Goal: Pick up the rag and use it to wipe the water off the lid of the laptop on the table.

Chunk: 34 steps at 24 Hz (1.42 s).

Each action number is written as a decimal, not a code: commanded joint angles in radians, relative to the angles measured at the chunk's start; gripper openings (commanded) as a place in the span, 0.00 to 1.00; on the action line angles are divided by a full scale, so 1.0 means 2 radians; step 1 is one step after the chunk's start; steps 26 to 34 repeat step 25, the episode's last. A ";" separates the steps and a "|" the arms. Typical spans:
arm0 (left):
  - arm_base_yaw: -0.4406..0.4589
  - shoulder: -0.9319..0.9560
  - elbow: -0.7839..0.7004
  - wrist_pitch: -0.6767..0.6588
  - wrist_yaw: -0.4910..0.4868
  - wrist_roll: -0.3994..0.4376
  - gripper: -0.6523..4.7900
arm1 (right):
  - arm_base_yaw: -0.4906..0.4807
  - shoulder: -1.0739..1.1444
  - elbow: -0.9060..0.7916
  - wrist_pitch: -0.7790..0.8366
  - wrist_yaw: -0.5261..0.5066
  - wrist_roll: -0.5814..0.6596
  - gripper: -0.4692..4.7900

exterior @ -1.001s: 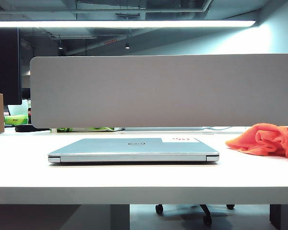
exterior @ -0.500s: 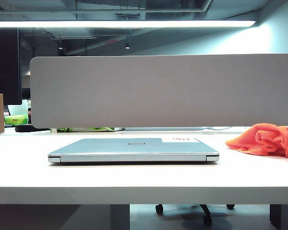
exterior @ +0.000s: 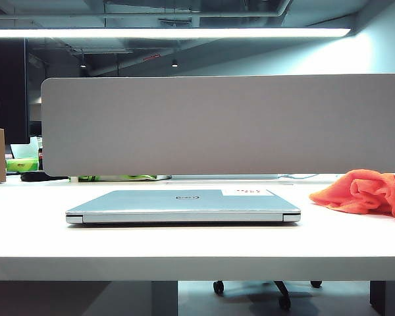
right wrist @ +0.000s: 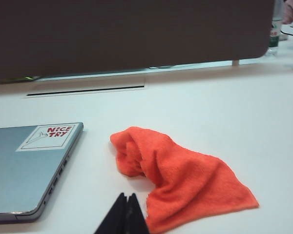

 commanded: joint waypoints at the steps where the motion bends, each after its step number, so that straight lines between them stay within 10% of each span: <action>1: 0.000 0.001 0.001 0.003 0.002 0.000 0.16 | -0.020 -0.001 -0.018 0.031 -0.035 -0.004 0.09; 34: 0.000 0.001 0.001 0.003 0.002 0.000 0.16 | -0.023 -0.001 -0.036 -0.017 -0.035 -0.014 0.09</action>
